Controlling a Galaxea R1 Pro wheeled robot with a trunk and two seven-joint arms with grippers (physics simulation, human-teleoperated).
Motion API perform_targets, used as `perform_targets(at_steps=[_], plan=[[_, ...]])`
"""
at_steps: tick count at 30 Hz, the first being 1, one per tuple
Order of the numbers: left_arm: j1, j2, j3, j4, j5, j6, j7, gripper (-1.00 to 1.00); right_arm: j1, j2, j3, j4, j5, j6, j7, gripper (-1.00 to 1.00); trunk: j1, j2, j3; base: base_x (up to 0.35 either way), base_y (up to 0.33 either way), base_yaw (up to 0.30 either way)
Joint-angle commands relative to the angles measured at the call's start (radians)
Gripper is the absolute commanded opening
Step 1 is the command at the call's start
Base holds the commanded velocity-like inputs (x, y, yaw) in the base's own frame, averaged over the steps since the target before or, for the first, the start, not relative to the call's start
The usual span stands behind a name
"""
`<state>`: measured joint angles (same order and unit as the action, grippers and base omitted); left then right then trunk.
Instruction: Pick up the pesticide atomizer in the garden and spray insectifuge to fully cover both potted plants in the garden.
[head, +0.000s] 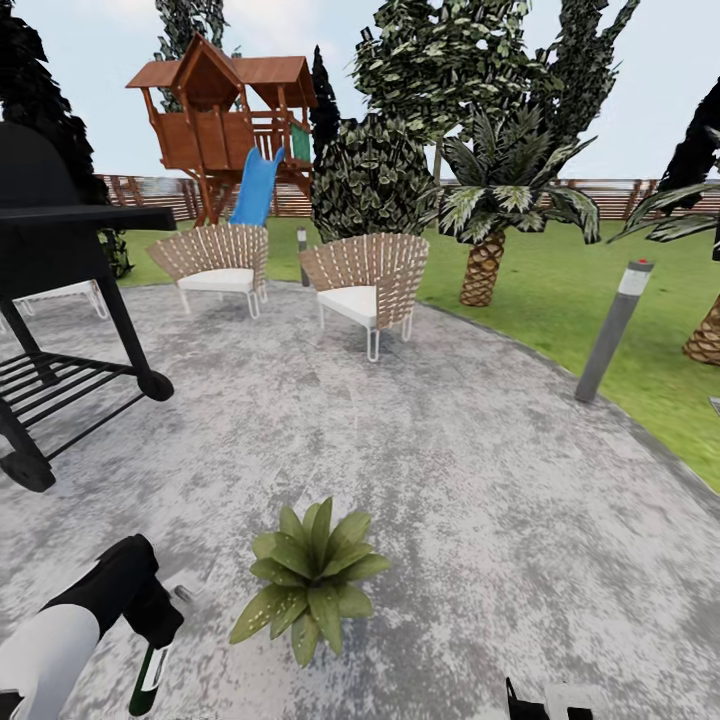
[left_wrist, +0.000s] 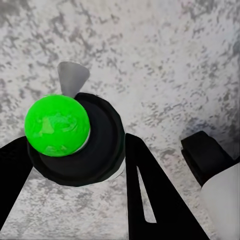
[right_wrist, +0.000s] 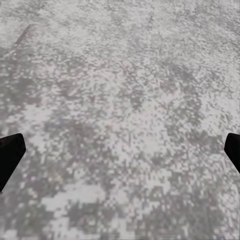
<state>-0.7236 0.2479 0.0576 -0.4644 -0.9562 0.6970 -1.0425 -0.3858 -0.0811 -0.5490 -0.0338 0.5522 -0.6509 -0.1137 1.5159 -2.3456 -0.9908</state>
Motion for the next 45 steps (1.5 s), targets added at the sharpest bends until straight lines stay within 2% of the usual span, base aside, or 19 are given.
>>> perform_targets(at_steps=[1, 16, 20, 23, 27, 32, 45], plan=[[0.000, -0.002, 0.006, -0.002, -0.007, 0.007, -0.008, -1.00, -0.001, 0.000, -0.003, 0.002, 0.011, -0.003, -0.008, 1.00, 0.000, 0.000, -0.001, 0.000, -0.165, 0.253], [0.000, -0.003, 0.007, 0.005, -0.006, 0.010, -0.007, -1.00, -0.001, 0.000, -0.003, 0.002, 0.011, -0.003, -0.007, 1.00, 0.000, 0.000, -0.001, 0.018, -0.263, 0.266], [0.001, -0.023, 0.007, 0.008, -0.006, 0.010, -0.007, -1.00, -0.001, 0.000, -0.003, 0.001, 0.011, -0.003, -0.007, 1.00, 0.000, 0.000, -0.001, 0.002, -0.273, 0.046], [0.002, -0.024, 0.007, 0.037, -0.006, 0.010, -0.004, -1.00, -0.001, -0.001, -0.003, 0.000, 0.011, -0.003, -0.008, 1.00, 0.000, 0.000, -0.001, 0.000, -0.273, 0.004], [0.003, -0.027, 0.007, 0.055, -0.004, 0.010, 0.053, -1.00, -0.001, 0.000, -0.003, -0.001, 0.011, -0.003, -0.009, 1.00, 0.000, 0.000, -0.001, 0.000, -0.274, 0.000], [0.003, -0.029, 0.012, 0.041, 0.014, 0.011, 0.064, -1.00, -0.001, 0.000, -0.003, -0.002, 0.011, -0.003, -0.009, 1.00, 0.000, 0.000, -0.001, -0.102, -0.269, 0.130], [0.003, -0.027, 0.009, -0.009, 0.014, 0.015, 0.073, -1.00, -0.001, 0.000, -0.003, 0.000, 0.011, -0.003, -0.009, 1.00, 0.000, 0.000, -0.001, -0.091, -0.251, 0.276]])
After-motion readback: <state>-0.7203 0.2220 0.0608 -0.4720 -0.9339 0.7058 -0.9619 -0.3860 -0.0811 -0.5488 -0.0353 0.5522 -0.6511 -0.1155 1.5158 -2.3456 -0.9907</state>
